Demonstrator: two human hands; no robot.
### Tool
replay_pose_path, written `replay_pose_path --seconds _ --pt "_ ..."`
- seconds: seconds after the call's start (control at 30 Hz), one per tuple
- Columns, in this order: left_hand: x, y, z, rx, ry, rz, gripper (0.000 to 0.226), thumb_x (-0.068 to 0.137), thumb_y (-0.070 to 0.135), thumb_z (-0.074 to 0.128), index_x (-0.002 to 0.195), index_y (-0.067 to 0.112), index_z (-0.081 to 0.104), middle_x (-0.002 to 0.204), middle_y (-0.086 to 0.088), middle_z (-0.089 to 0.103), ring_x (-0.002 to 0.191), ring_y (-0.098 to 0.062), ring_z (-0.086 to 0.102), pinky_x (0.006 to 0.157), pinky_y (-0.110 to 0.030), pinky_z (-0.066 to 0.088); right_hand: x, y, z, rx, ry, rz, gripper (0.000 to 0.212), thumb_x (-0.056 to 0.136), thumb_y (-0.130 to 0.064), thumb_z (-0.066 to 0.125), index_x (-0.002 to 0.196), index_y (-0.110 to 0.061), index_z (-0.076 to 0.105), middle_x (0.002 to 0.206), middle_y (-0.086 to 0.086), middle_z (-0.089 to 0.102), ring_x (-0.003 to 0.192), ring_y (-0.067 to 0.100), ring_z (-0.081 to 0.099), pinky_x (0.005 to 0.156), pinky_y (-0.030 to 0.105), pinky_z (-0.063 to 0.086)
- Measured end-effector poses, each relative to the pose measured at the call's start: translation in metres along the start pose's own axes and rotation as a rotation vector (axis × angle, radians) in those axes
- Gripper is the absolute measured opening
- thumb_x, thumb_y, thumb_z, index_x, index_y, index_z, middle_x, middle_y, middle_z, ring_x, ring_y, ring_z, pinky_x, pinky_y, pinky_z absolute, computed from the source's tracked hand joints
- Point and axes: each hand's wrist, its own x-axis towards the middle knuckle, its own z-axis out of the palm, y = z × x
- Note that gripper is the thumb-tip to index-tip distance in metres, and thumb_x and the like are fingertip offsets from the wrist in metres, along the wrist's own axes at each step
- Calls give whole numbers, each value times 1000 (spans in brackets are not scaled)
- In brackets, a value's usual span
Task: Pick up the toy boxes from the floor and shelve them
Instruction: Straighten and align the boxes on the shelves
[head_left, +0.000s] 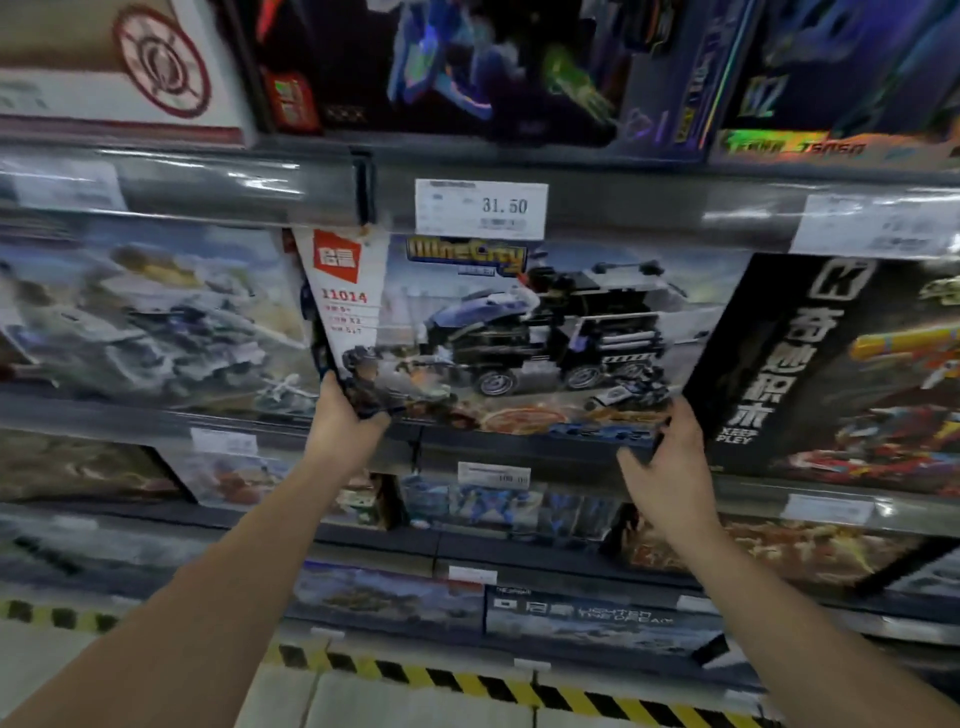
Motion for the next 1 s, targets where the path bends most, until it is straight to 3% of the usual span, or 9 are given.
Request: replay_pose_path --seconds 0.13,0.27,0.3,0.37,0.5,0.57,0.7,1.0 --pt "9 -1 2 -48 13 26 74 90 11 68 149 13 24 141 -10 50 122 -31 52 91 -38 45 1 -7 3 -10 102 43 90 93 -25 67 158 -13 8 159 12 28 105 34 61 83 43 53" --pt "16 0 4 -61 16 14 66 88 10 69 142 12 32 135 -11 52 117 -32 53 88 -39 45 9 -5 1 38 68 140 92 95 -23 65 159 -12 0 148 19 45 77 22 62 68 34 51" --pt "17 -1 4 -58 24 18 65 87 10 70 141 11 34 135 -12 52 117 -33 53 89 -40 45 11 -4 1 71 35 163 91 96 -21 63 159 -13 -3 145 19 48 82 26 64 71 37 52" --pt "18 -3 5 -52 37 32 66 85 11 72 140 11 35 136 -12 51 119 -33 53 95 -43 47 16 -3 -1 154 -35 217 89 97 -19 61 159 -18 -4 148 17 43 113 38 58 89 45 48" --pt "19 -7 5 -32 38 50 65 85 11 73 139 11 37 136 -11 50 118 -33 53 94 -42 47 25 6 3 280 -73 251 88 96 -17 63 159 -23 2 161 8 26 141 29 37 106 38 37" --pt "20 -8 5 -15 38 59 63 84 11 73 137 12 38 135 -12 49 116 -34 54 88 -39 46 25 8 6 310 -66 263 86 96 -16 62 159 -23 4 161 8 25 143 28 34 111 40 35" --pt "17 -8 6 48 37 61 59 86 14 71 134 9 37 134 -15 41 105 -32 51 82 -41 46 22 13 7 306 -23 253 85 96 -14 61 159 -17 4 159 10 30 140 28 38 104 34 37" --pt "3 -5 7 95 46 65 57 87 15 68 134 9 37 134 -15 38 99 -28 47 84 -42 45 14 15 9 260 27 235 89 96 -21 62 159 -16 -1 159 11 30 137 31 42 95 32 39"
